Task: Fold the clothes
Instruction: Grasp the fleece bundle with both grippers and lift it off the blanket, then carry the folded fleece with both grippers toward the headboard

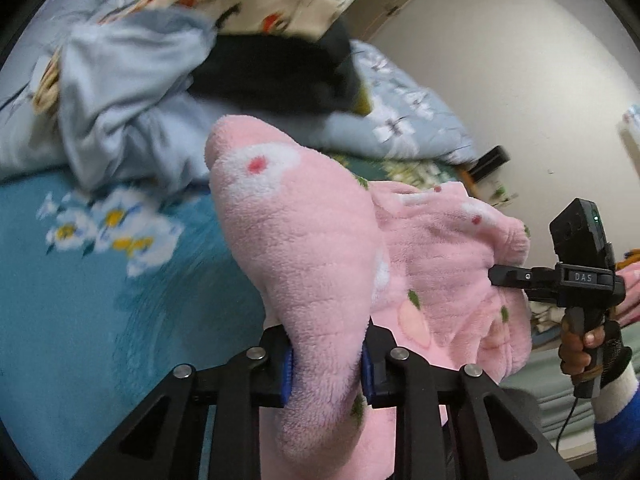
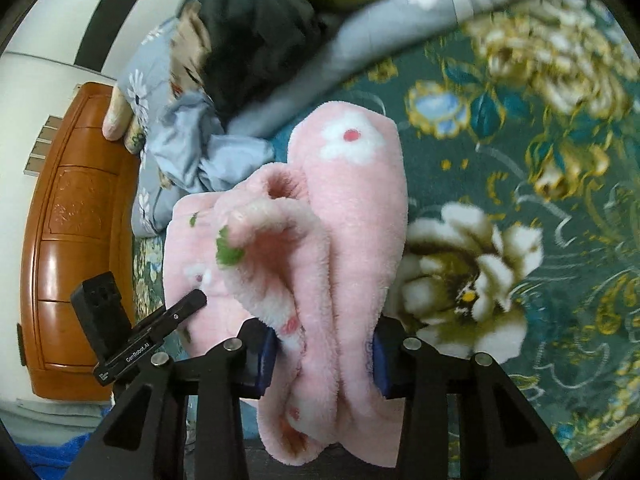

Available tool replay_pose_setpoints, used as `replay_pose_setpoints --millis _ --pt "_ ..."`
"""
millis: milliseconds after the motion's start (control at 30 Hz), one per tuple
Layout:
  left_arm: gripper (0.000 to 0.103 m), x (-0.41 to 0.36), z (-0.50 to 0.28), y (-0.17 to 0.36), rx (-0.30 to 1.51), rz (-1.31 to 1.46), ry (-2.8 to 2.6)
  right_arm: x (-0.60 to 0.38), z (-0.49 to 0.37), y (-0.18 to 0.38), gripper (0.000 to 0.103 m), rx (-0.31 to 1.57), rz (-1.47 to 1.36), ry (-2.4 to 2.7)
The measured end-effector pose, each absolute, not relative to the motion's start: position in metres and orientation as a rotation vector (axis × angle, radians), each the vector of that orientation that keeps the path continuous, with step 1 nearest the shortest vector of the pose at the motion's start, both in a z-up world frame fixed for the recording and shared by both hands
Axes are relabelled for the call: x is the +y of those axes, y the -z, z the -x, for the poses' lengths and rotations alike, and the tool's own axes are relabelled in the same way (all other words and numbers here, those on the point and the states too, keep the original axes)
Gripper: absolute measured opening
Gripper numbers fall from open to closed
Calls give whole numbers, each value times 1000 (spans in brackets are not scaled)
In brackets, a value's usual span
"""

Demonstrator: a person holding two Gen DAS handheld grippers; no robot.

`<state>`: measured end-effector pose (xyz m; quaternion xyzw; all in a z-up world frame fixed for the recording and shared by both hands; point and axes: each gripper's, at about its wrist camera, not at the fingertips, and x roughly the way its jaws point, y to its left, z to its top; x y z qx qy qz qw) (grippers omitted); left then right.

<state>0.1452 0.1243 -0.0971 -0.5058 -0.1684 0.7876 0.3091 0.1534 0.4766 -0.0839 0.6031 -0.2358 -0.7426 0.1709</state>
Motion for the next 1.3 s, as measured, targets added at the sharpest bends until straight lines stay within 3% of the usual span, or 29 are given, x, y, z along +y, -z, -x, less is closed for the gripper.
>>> replay_pose_setpoints --millis 367,533,733,1300 --pt "27 215 -84 -9 -315 1138 -1958 547 -141 -26 40 -669 -1594 2357" --pt "27 290 -59 -19 -272 1148 -1893 601 -133 -54 40 -721 -1571 2440" --pt "27 392 -20 2 -209 1243 -1795 683 -136 -28 40 -893 -1579 2465" --pt "27 690 46 64 335 1195 -1569 843 -203 102 40 -1570 -1324 2616"
